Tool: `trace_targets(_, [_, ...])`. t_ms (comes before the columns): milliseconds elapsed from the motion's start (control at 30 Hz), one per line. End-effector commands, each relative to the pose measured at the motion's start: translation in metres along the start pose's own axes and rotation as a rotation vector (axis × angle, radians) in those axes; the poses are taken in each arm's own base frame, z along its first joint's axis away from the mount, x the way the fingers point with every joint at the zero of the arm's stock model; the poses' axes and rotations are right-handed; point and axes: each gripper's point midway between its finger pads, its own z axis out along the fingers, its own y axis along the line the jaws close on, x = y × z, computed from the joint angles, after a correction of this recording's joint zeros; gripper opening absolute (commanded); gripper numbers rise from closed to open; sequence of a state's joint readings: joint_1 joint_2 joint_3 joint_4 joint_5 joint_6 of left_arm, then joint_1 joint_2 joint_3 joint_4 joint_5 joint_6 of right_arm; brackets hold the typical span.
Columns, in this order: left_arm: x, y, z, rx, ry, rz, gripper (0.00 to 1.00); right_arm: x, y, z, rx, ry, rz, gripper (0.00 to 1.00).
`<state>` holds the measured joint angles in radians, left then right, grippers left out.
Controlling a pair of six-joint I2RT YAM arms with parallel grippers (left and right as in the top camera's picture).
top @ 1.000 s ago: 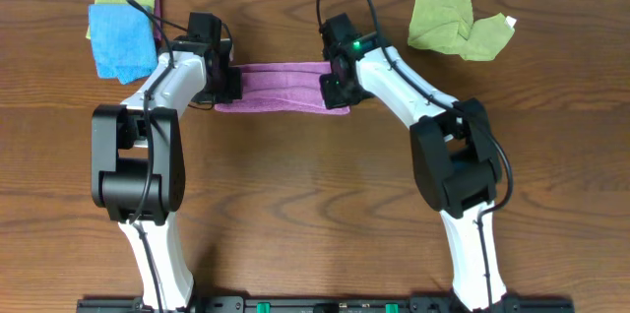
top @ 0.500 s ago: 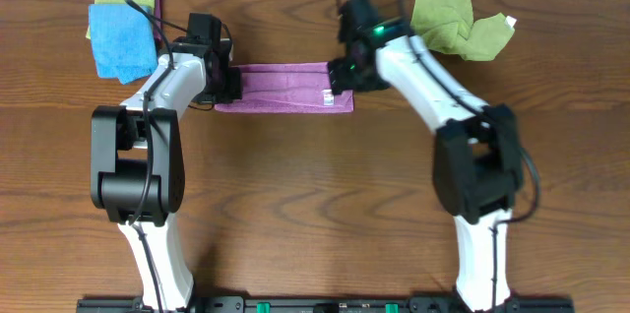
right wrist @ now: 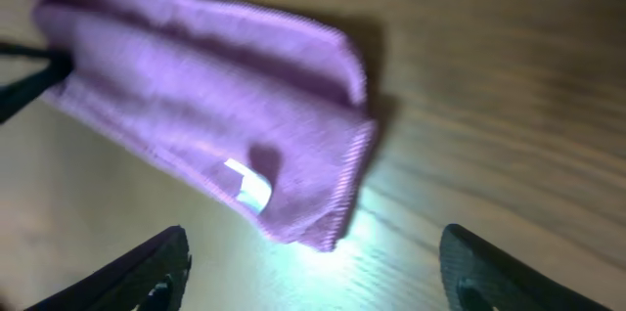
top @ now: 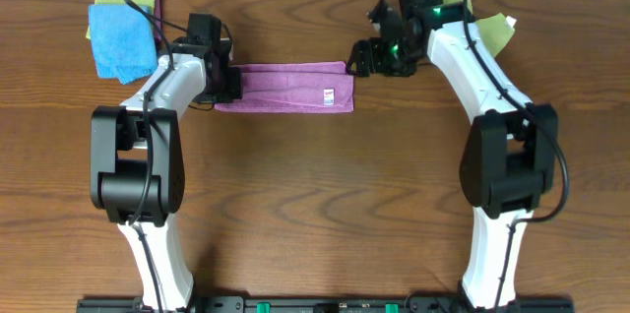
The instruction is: Fold the cloth
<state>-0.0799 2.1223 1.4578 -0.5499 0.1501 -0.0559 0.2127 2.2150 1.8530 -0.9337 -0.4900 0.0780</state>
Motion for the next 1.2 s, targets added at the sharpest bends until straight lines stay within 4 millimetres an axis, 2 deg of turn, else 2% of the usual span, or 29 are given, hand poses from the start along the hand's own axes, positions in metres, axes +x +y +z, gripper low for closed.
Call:
trace_targets(0, [0.036,0.014,0.038,-0.044,0.111,-0.022,0.06,0.013,0.013,0.019,-0.117,0.061,-0.041,0.83])
trace_targets(133, [0.036,0.014,0.038,-0.045,0.111,-0.022,0.06,0.020,0.012,0.035,-0.188,0.099,-0.010,0.84])
trace_targets(500, [0.036,0.014,0.038,-0.044,0.112,-0.023,0.06,0.035,-0.014,0.069,-0.176,0.162,0.033,0.84])
trace_targets(667, [0.036,0.013,0.038,-0.044,0.113,-0.023,0.06,0.046,-0.018,0.099,-0.189,0.204,0.078,0.82])
trace_targets(833, [0.038,0.013,0.038,-0.043,0.119,-0.031,0.06,0.044,-0.021,0.121,-0.227,0.192,0.118,0.78])
trace_targets(933, [0.038,0.013,0.038,-0.044,0.119,-0.039,0.06,0.036,-0.023,0.125,-0.228,0.164,0.125,0.74])
trace_targets(1033, [0.038,0.013,0.038,-0.044,0.119,-0.050,0.06,0.032,-0.022,0.126,-0.229,0.148,0.126,0.64])
trace_targets(1100, [0.038,0.013,0.038,-0.044,0.119,-0.050,0.05,0.032,-0.022,0.126,-0.229,0.148,0.126,0.50])
trace_targets(1167, [0.038,0.013,0.038,-0.044,0.119,-0.054,0.06,0.032,-0.022,0.126,-0.229,0.148,0.126,0.23])
